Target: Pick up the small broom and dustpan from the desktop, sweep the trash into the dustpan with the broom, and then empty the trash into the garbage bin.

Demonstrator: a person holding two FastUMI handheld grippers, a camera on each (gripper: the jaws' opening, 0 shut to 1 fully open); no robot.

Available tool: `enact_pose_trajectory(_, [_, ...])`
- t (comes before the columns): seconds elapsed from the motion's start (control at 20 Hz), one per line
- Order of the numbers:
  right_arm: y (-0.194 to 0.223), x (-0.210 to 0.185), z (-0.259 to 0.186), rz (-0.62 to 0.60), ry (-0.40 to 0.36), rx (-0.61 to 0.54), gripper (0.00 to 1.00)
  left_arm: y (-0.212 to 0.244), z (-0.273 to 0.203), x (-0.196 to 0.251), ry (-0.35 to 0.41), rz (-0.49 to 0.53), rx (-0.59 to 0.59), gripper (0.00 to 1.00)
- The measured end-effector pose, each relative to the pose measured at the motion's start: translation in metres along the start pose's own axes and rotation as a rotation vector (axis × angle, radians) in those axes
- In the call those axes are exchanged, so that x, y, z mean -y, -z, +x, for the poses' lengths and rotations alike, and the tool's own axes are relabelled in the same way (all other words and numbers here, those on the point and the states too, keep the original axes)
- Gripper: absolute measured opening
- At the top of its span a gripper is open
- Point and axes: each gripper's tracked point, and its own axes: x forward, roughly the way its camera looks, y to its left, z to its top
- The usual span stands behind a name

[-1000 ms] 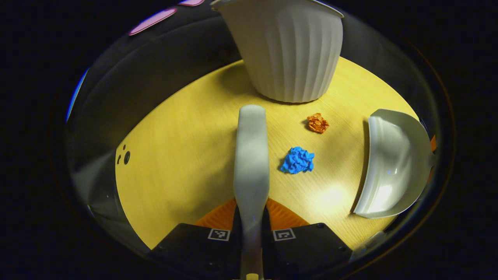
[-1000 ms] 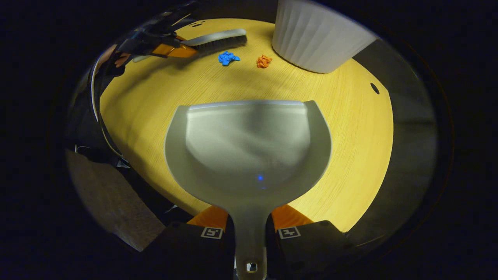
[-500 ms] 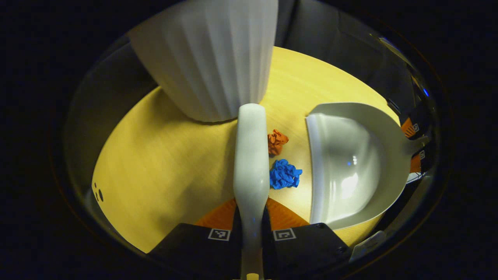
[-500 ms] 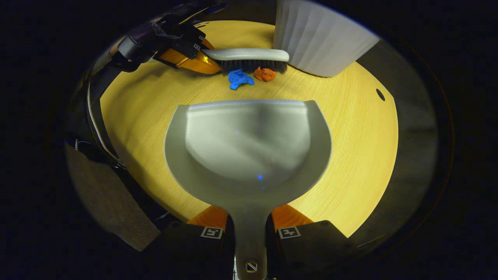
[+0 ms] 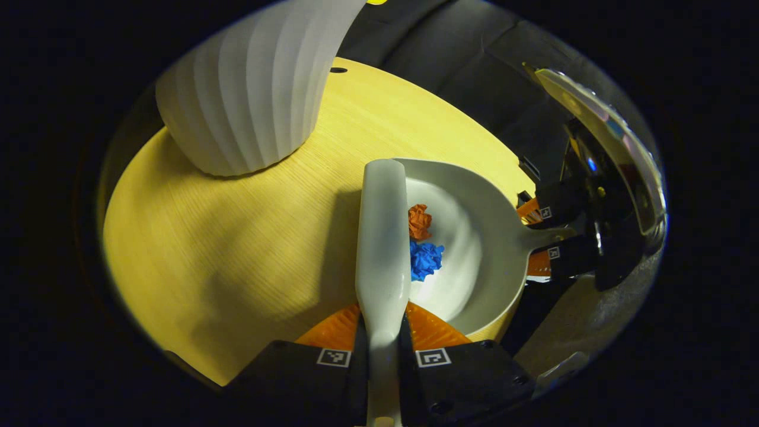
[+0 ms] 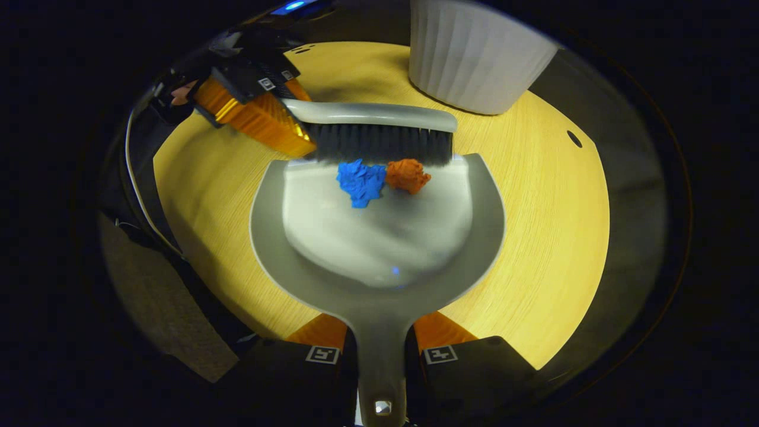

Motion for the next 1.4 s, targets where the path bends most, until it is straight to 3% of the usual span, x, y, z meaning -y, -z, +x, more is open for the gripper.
enact_pose_trajectory(0.2, [0.001,-0.013,0.005,0.147,0.037,0.074,0.37,-0.006,-0.027,-0.001,-0.062,-0.053,0.119,0.22])
enact_pose_trajectory(0.35, [-0.002,-0.021,0.007,0.212,0.065,0.084,0.37,-0.004,-0.055,-0.025,-0.204,-0.171,0.222,0.25])
enact_pose_trajectory(0.6, [-0.019,-0.013,-0.018,0.292,0.146,0.101,0.36,0.036,-0.069,-0.058,-0.337,-0.343,0.231,0.25])
enact_pose_trajectory(0.75, [-0.037,-0.002,-0.039,0.323,0.182,0.13,0.39,0.069,-0.04,-0.062,-0.387,-0.376,0.202,0.25])
enact_pose_trajectory(1.1, [-0.093,0.022,-0.074,0.376,0.255,0.236,0.36,0.094,-0.02,-0.054,-0.373,-0.397,0.201,0.21])
enact_pose_trajectory(1.15, [-0.102,0.029,-0.077,0.371,0.279,0.253,0.36,0.093,-0.019,-0.055,-0.371,-0.383,0.202,0.25])
enact_pose_trajectory(1.4, [-0.14,0.078,-0.105,0.272,0.451,0.283,0.4,0.093,-0.021,-0.053,-0.357,-0.328,0.209,0.25])
